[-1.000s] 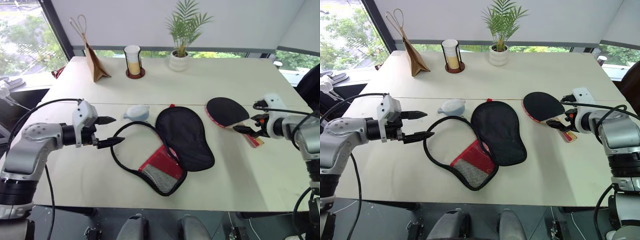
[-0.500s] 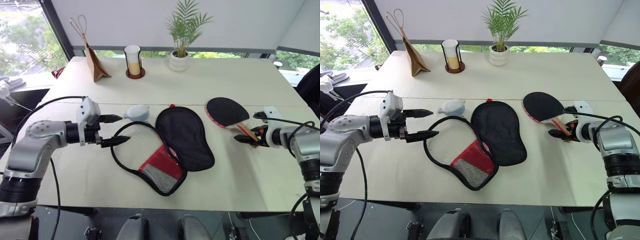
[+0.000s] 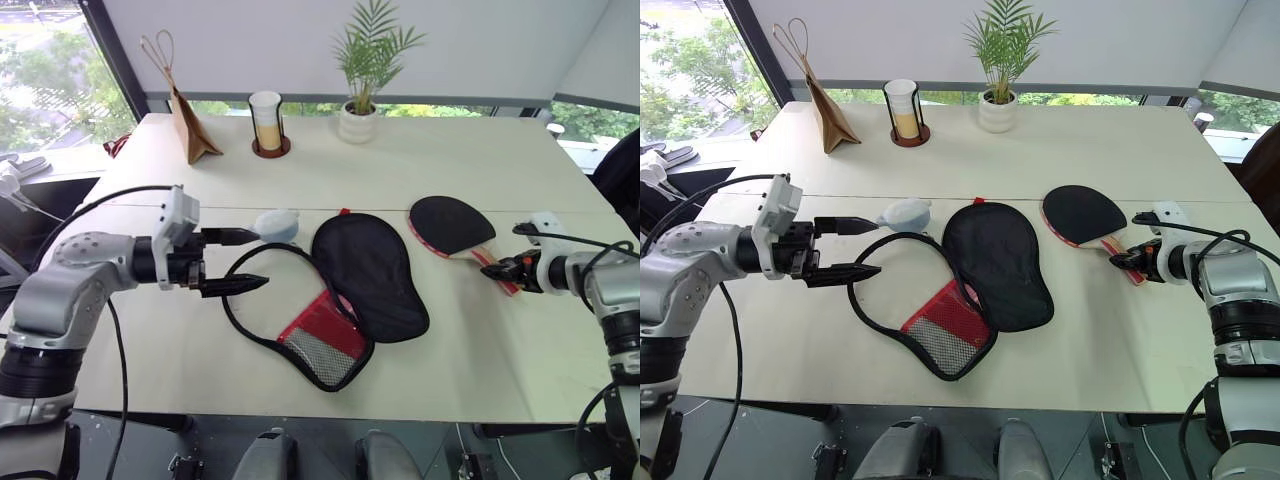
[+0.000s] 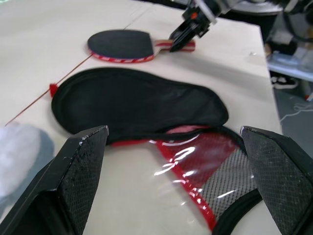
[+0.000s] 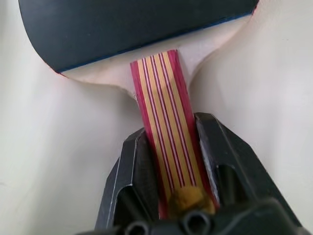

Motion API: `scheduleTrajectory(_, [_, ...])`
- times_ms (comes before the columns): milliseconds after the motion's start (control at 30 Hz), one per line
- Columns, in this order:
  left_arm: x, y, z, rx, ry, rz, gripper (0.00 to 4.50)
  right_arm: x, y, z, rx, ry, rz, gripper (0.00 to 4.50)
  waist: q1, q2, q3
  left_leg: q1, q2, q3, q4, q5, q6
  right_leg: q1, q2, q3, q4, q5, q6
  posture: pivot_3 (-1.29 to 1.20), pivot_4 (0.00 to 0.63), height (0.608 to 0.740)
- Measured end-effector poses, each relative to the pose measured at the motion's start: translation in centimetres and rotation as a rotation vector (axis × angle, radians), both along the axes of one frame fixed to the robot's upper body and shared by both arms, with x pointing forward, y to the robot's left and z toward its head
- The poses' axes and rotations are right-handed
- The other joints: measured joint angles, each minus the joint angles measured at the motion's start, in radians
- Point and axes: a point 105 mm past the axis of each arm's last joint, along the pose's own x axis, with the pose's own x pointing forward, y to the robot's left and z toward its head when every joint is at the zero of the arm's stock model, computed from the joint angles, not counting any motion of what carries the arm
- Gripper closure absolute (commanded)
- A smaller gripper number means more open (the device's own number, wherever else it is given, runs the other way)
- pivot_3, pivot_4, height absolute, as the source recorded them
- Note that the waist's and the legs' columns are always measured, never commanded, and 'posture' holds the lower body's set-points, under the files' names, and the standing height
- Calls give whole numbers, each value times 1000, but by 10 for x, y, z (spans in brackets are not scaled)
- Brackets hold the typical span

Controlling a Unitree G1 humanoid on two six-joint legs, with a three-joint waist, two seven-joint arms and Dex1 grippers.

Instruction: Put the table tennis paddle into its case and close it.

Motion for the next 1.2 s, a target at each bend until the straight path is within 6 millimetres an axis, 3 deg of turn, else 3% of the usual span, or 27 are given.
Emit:
scheduleTrajectory(167, [-3, -4, 5, -25, -1, -28, 0, -2, 5, 3, -33, -2, 29, 3597, -2, 0, 0, 0, 0, 0, -1, 0, 0, -1, 0, 0, 0, 0, 0, 0, 150, 740])
scheduleTrajectory(267, [-4, -4, 6, -28, -5, -26, 0, -6, 17, 11, -54, -10, 76, 3597, -1, 1, 1, 0, 0, 0, -1, 0, 0, -1, 0, 0, 0, 0, 0, 0, 150, 740])
scheduleTrajectory(467, [-2, 2, 7, -27, -15, -1, 0, -19, 75, 63, -47, -127, 228, 3597, -2, 5, 3, -1, 1, 0, -1, 0, 0, -2, 1, 0, 0, 0, 0, 0, 150, 740])
scheduleTrajectory(567, [0, 4, 5, -28, -15, 15, 0, -28, 96, 78, -39, -159, 244, 3597, 4, 5, 3, -1, 1, 0, 0, 0, 0, -1, 0, 0, 0, 0, 0, 0, 150, 740])
scheduleTrajectory(667, [3, 6, 4, -24, -19, 29, 0, -32, 118, 74, -21, -161, 217, 3597, 3, 4, 3, -1, 1, -1, -1, 0, 0, -1, 0, 0, -1, 0, 0, 0, 150, 740])
scheduleTrajectory(767, [5, 8, 4, -18, -26, 46, 0, -33, 133, 57, -68, -143, 173, 3597, 3, 5, 3, -1, 1, -1, -1, 0, 0, -2, 0, 1, -1, 0, 0, 0, 150, 740])
scheduleTrajectory(867, [7, 9, 3, -9, -33, 55, 0, -27, 124, 47, -141, -160, 61, 3597, 5, 5, 3, -2, -1, -1, -1, 0, 0, -2, -1, 1, -1, 0, 0, 0, 150, 740])
scheduleTrajectory(1033, [9, 10, 2, -3, -33, 62, 0, -20, 103, 57, -162, -217, -80, 3597, -1, 5, 3, -2, -1, -1, -2, 0, 0, -3, 0, 0, -1, 0, 0, 0, 150, 740])
scheduleTrajectory(1100, [10, 10, 1, 1, -37, 65, 0, -24, 111, 55, -111, -190, -71, 3597, -6, 5, 3, -2, 0, 0, -2, 0, 0, -3, 0, 1, 0, 0, 0, 0, 150, 740])
scheduleTrajectory(1200, [11, 9, 0, -1, -40, 65, 0, -35, 140, 45, -22, -129, 0, 3597, -9, 5, 3, -2, 0, 0, -2, 0, 0, -5, 1, 1, 5, 0, 0, 0, 150, 740])
